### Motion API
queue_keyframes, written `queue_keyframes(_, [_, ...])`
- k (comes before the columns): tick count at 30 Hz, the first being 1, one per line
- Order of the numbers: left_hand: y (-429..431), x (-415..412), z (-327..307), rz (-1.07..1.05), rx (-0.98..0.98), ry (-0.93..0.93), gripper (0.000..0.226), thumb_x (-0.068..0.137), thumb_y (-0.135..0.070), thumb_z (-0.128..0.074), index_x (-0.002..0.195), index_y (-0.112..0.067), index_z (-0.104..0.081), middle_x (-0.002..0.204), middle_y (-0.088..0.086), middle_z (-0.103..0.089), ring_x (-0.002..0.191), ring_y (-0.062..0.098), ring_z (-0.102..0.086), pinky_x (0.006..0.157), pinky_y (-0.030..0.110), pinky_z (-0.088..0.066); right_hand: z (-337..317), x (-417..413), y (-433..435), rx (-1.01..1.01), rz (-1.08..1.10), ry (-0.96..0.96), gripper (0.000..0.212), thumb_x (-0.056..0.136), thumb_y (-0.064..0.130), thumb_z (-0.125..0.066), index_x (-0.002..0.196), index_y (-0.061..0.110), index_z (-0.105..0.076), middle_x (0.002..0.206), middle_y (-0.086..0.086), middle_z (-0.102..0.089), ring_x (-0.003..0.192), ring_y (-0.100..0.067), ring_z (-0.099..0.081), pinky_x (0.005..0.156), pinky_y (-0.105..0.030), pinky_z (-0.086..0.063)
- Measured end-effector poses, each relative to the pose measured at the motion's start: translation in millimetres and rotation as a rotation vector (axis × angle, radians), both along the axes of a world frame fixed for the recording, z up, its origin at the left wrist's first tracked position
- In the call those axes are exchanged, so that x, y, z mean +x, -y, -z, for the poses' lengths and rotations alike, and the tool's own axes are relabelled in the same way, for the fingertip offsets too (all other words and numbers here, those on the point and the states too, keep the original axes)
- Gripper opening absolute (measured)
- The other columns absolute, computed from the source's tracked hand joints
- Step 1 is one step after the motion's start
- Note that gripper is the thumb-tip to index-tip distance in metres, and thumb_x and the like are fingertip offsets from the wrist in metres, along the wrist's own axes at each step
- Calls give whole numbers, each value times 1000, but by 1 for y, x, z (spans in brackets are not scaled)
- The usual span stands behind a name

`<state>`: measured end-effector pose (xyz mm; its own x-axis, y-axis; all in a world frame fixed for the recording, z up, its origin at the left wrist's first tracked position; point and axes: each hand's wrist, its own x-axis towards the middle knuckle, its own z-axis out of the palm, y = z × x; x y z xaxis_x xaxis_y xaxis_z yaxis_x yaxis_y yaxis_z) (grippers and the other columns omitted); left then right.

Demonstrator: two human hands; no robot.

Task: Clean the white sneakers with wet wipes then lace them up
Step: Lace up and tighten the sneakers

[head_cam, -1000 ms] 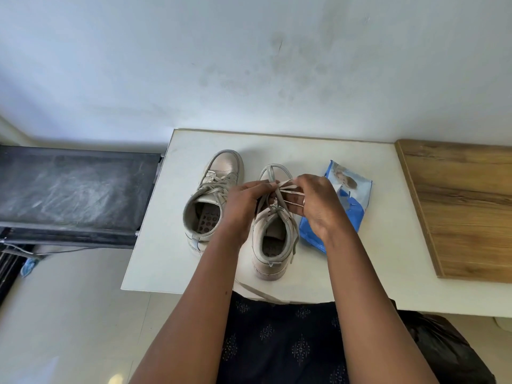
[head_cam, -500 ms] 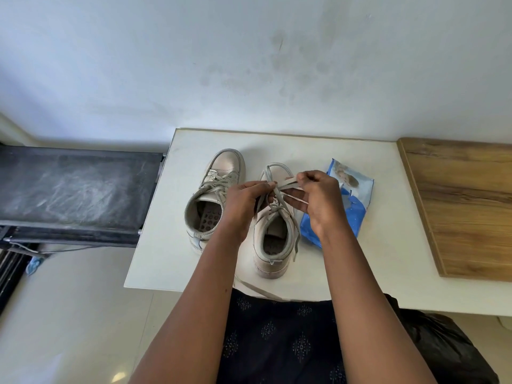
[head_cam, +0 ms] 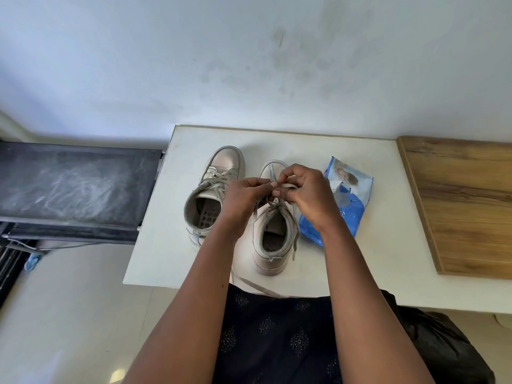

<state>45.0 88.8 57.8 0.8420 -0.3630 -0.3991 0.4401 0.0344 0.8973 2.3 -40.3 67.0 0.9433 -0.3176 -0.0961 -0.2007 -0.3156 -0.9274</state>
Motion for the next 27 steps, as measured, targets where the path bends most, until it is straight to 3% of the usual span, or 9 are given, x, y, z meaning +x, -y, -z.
queue_keyframes(2, [1,0,-1,-16,22,20,3,82,0,-67,82,-1,-64,72,14,-62,64,19,-58,71,29,-46,0,1,-1,-46,41,-10,28,67,1,-80,70,23,-63,80,-7,-70,79,-20,-69,71,-39,-58])
queue_keyframes(5, [-4,2,0,-47,22,-16,28,77,3,-71,85,-9,-47,75,10,-61,65,17,-62,73,30,-52,0,2,-3,-120,122,-10,18,65,7,-83,70,18,-70,76,-6,-71,74,-23,-69,70,-43,-57])
queue_keyframes(7, [-8,2,-2,18,154,86,38,68,4,-78,81,-13,-46,76,7,-59,71,18,-60,71,31,-50,-1,2,-6,-168,177,-13,13,67,6,-81,77,9,-74,75,-6,-71,69,-17,-67,71,-31,-57])
queue_keyframes(10, [-9,-1,-10,74,556,384,35,62,-5,-80,69,-20,-49,65,-5,-57,61,11,-53,58,24,-41,-6,0,-14,-300,181,-25,14,75,3,-73,88,7,-75,83,-9,-73,72,-14,-65,67,-9,-49])
queue_keyframes(13, [-4,-9,-16,66,708,612,27,66,-11,-71,63,-25,-48,60,-9,-56,66,17,-57,64,33,-46,-9,-2,-21,-495,48,-60,25,85,0,-56,104,8,-72,99,-13,-71,94,-26,-64,84,-26,-49])
queue_keyframes(17, [-2,-13,-12,79,730,670,20,69,-24,-72,73,-25,-53,73,-4,-66,76,22,-62,70,36,-49,-12,-4,-21,-637,-87,-129,30,87,-4,-49,109,5,-67,102,-15,-68,94,-28,-61,73,-27,-47])
queue_keyframes(19, [-1,-12,-10,80,667,642,18,70,-25,-74,81,-22,-59,79,-5,-68,81,19,-64,75,35,-50,-9,-3,-14,-565,-105,-178,25,89,-1,-48,105,6,-67,97,-13,-67,91,-26,-58,68,-24,-38])
queue_keyframes(23, [-2,-10,-7,164,591,592,29,76,-15,-73,104,-19,-66,85,-4,-65,87,13,-63,80,25,-46,4,-6,5,24,-52,-220,33,90,-6,-42,76,15,-64,74,-2,-59,76,-14,-52,77,-29,-42])
queue_keyframes(27, [-7,-4,-2,246,696,728,56,74,-22,-78,127,-28,-58,119,0,-53,107,15,-47,87,14,-30,10,-8,10,410,-3,-179,39,93,-10,-38,74,13,-62,68,0,-62,71,-12,-55,68,-21,-46])
